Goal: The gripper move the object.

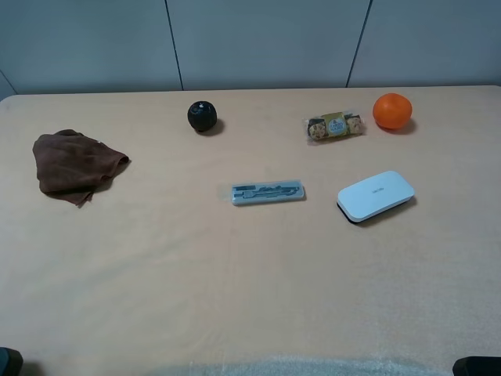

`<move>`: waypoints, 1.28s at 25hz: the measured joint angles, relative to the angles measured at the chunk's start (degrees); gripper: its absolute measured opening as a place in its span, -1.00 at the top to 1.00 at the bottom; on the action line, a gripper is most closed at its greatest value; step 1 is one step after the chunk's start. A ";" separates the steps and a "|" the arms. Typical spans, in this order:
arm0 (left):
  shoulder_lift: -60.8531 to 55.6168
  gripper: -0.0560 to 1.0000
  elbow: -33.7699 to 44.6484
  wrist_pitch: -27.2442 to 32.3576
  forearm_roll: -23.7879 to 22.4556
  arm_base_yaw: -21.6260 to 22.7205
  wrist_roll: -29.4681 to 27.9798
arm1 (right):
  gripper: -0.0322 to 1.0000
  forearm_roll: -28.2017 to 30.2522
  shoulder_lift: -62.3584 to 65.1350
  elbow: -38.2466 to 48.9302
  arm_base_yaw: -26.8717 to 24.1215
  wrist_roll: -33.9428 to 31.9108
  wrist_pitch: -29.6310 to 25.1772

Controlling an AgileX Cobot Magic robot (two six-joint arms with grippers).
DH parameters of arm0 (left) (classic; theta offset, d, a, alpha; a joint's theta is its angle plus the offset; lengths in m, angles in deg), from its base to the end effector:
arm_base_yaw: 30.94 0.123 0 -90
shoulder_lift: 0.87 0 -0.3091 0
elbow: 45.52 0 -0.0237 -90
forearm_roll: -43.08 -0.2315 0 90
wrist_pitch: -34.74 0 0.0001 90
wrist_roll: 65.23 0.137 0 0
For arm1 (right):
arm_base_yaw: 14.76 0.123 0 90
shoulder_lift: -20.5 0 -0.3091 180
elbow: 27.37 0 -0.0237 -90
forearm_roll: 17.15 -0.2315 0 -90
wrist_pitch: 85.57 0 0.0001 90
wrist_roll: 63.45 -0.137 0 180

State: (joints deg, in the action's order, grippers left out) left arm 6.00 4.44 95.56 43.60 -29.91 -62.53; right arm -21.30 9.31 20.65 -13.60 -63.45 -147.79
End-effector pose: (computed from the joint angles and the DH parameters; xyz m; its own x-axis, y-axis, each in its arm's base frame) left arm -0.0047 -0.0012 0.2428 -0.4640 0.0343 -0.8852 0.0089 0.9994 0.0341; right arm 0.0000 0.0088 0.2506 -0.5227 0.0232 -0.8522 -0.0572 0.9964 0.0622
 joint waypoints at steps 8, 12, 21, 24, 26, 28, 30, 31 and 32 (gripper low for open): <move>0.00 -0.71 0.00 0.00 0.00 0.00 0.00 | -0.41 0.80 4.30 1.59 0.00 -0.63 2.98; 0.00 -0.71 0.00 0.00 0.00 0.00 0.00 | -0.41 0.91 4.30 1.59 0.00 -0.69 2.98; 0.00 -0.71 0.00 0.00 0.00 0.00 0.00 | -0.41 0.97 4.30 1.66 0.00 -0.69 2.98; 0.00 -0.71 0.00 0.00 0.00 0.00 0.00 | -0.41 0.97 4.30 1.72 0.00 -0.69 2.98; 0.00 -0.71 0.00 0.00 0.00 0.00 0.00 | -0.41 0.97 4.30 1.72 0.00 -0.69 2.98; 0.00 -0.71 0.00 0.00 0.00 0.00 0.00 | -0.41 0.97 4.30 1.72 0.00 -0.69 2.98; 0.00 -0.71 0.00 0.00 0.00 0.00 0.00 | -0.41 0.97 4.30 1.72 0.00 -0.69 2.98; 0.00 -0.71 0.00 0.00 0.00 0.00 0.00 | -0.41 0.97 4.30 1.72 0.00 -0.69 2.98; 0.00 -0.71 0.00 0.00 0.00 0.00 0.00 | -0.41 0.97 4.30 1.72 0.00 -0.69 2.98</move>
State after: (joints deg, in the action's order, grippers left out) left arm 6.00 4.44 95.56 43.60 -29.91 -62.53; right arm -20.33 13.62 22.37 -13.60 -64.14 -144.81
